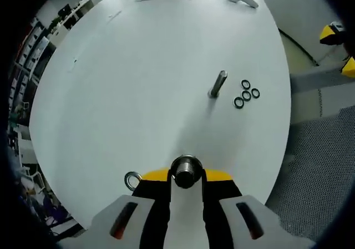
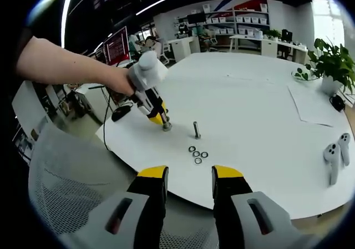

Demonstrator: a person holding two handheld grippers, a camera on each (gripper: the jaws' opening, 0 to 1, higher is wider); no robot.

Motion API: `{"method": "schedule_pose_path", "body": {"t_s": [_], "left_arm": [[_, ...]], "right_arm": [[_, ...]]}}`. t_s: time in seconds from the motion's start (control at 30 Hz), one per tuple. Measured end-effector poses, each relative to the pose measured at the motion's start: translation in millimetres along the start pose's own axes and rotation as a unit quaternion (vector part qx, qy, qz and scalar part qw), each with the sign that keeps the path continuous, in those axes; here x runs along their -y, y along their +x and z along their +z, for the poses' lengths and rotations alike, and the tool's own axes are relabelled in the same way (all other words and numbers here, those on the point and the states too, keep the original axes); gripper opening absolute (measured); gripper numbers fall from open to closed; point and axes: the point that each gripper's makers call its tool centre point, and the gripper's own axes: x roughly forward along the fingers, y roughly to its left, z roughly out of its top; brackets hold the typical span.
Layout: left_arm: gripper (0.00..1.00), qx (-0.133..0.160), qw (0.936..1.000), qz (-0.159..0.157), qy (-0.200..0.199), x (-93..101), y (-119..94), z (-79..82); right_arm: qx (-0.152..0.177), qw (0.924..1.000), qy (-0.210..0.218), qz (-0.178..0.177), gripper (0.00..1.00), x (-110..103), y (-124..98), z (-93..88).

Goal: Place the washer onto the threaded stud by aligning its center hole with the stud, sliding it down to the base, and recovering from edge contact or off-axis alignment until the washer reaches the visible bottom stop.

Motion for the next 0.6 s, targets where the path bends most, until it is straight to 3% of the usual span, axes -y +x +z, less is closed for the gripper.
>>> {"method": "schedule_pose_path", "body": {"t_s": [0.3, 0.6], "left_arm": [[0.19, -0.016, 0.9997, 0.006, -0.017, 1.5, 10, -4.7], [0.19, -0.012, 0.9998, 0.006, -0.017, -4.7, 23, -6.5]], "right_arm": [[-0.002, 1.0, 0.002, -0.001, 0.34, 1, 0, -1.0], [-0.004, 1.0, 0.0, -0.001, 0.33, 0, 0, -1.4]]}}
